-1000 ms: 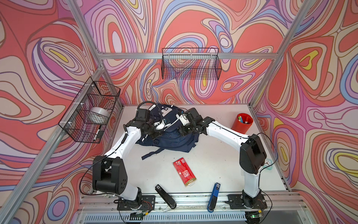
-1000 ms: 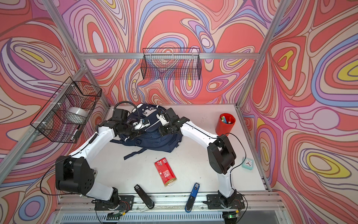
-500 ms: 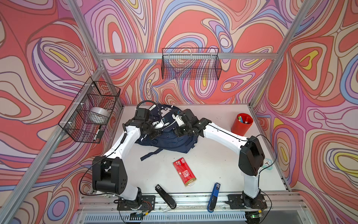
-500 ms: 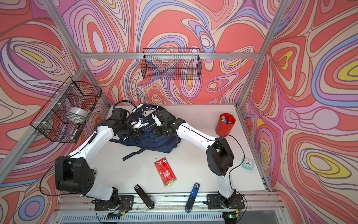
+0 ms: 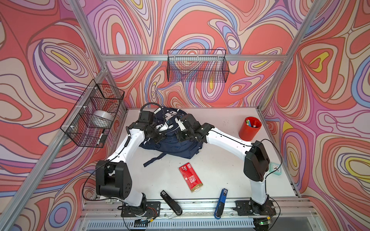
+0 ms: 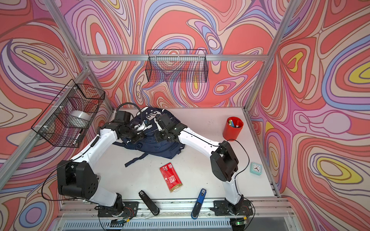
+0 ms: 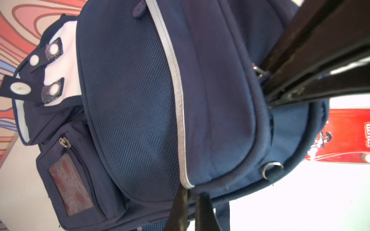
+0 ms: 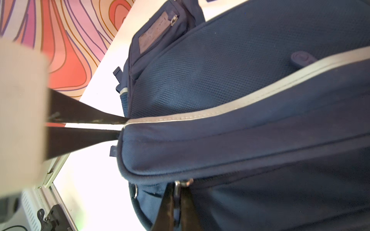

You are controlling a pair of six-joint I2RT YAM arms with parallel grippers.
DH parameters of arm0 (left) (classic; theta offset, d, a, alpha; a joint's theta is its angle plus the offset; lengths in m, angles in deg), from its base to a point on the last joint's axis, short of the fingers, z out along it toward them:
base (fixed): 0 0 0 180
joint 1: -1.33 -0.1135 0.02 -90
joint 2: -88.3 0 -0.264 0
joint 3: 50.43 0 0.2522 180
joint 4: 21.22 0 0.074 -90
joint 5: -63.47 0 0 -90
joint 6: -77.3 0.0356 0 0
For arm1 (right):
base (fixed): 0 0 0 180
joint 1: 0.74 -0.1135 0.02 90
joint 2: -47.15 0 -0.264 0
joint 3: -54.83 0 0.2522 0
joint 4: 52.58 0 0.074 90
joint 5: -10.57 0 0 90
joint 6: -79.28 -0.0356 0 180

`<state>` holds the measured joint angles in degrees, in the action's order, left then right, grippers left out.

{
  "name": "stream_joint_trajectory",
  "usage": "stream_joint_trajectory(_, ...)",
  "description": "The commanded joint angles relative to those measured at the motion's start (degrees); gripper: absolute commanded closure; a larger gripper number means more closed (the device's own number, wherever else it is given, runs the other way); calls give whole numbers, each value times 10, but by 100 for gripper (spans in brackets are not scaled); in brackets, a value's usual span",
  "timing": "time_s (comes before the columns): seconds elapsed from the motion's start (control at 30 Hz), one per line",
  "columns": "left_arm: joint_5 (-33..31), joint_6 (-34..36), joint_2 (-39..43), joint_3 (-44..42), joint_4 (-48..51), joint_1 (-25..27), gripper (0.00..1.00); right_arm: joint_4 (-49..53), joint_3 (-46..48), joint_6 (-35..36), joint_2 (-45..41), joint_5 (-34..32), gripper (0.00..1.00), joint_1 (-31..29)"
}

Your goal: Pack the student bag

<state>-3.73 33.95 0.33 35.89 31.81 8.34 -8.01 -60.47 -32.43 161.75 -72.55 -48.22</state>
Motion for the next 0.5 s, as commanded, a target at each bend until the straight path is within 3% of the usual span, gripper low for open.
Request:
stream_joint_trajectory(0.0,97,-30,-9,28,-35,22,100,-85,-24,22,17,75,100,-55)
stream_joint_trajectory(0.1,92,-35,-9,27,-38,22,100,-69,-11,37,17,26,100,-55)
stream_joint_trajectory(0.2,116,-50,-14,36,-43,22,100,-96,-9,13,29,92,100,-55)
stream_joint_trajectory(0.3,117,-64,-13,37,-47,24,100,-121,-5,-12,32,74,100,-60)
stream_joint_trajectory(0.47,112,-72,-17,41,-42,23,100,-113,-27,10,38,67,100,-80)
